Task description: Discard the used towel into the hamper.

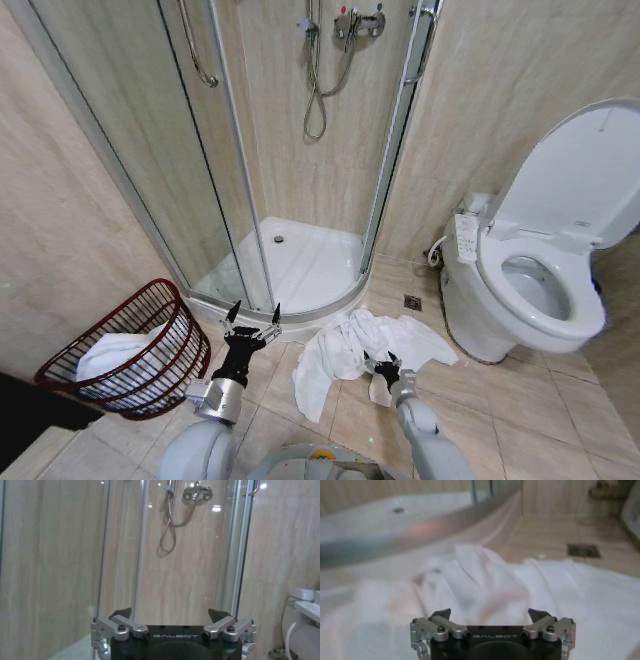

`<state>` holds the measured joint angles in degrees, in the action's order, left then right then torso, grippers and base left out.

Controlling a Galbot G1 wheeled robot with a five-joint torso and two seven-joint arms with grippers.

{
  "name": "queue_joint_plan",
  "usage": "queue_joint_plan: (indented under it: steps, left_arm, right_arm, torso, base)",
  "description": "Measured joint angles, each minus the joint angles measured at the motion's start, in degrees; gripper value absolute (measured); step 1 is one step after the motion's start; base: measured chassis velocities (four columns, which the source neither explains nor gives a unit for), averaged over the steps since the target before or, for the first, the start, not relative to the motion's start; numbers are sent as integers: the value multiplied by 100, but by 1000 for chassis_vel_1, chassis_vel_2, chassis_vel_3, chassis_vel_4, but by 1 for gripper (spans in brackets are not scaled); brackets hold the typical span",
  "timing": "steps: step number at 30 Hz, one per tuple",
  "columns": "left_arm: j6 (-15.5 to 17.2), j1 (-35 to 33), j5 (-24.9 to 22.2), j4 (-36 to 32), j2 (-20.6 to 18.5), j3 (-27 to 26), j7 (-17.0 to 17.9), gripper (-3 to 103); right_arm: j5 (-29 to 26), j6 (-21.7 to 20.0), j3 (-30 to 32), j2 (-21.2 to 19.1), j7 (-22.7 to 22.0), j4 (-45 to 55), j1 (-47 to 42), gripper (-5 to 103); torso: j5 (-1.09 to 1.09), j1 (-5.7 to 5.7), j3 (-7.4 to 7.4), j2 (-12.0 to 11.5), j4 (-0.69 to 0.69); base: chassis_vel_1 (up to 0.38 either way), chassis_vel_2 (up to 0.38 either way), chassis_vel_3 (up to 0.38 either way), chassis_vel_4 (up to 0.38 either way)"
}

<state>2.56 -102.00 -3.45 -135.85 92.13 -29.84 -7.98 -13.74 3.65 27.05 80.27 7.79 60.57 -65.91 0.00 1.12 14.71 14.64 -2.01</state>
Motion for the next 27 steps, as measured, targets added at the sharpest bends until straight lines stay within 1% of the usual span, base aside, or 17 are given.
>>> queue_joint_plan:
  steps: [4,5,7,8,12,16,18,20,22,24,25,27]
  left_arm:
    - [0,0,0,0,0,1,0,100]
    - [0,0,0,0,0,1,0,100]
    - [0,0,0,0,0,0,0,100]
    - [0,0,0,0,0,0,0,100]
    - [0,0,0,0,0,0,0,100]
    - [0,0,0,0,0,0,0,100]
    - [0,0,0,0,0,0,0,100]
    - [0,0,0,0,0,1,0,100]
    - [0,0,0,0,0,0,0,100]
    - [0,0,0,0,0,0,0,100]
    - [0,0,0,0,0,0,0,100]
    - [0,0,0,0,0,0,0,100]
  right_arm:
    - [-13,319,67,-101,-12,-944,349,100]
    - [-13,319,67,-101,-12,-944,349,100]
    - [20,444,98,-212,-19,-1250,449,100]
    - [20,444,98,-212,-19,-1250,449,100]
    - [-60,474,117,-432,-36,-1397,527,100]
    - [-67,485,119,-506,-21,-1403,578,100]
    - [-88,516,111,-542,82,-1417,669,100]
    - [-54,605,81,-470,214,-1419,757,100]
    - [-32,605,70,-411,255,-1397,781,100]
    - [73,609,32,-196,338,-1364,874,100]
    - [73,609,32,-196,338,-1364,874,100]
    - [290,621,21,44,386,-1428,1015,100]
  torso:
    - [2,3,6,9,-1]
    - [2,3,6,9,-1]
    - [2,6,10,15,-1]
    - [2,6,10,15,-1]
    - [0,9,15,25,-1]
    - [0,11,18,28,-1]
    - [-1,12,19,31,-1]
    - [-2,12,21,34,-1]
    - [-1,13,22,35,-1]
    - [1,14,23,37,-2]
    - [1,14,23,37,-2]
    - [-2,15,25,39,-3]
  base:
    - [0,0,0,0]
    - [0,0,0,0]
    - [0,0,0,0]
    - [0,0,0,0]
    - [0,0,0,0]
    - [0,0,0,0]
    - [0,0,0,0]
    - [0,0,0,0]
    - [0,0,0,0]
    - [0,0,0,0]
    - [0,0,0,0]
    - [0,0,0,0]
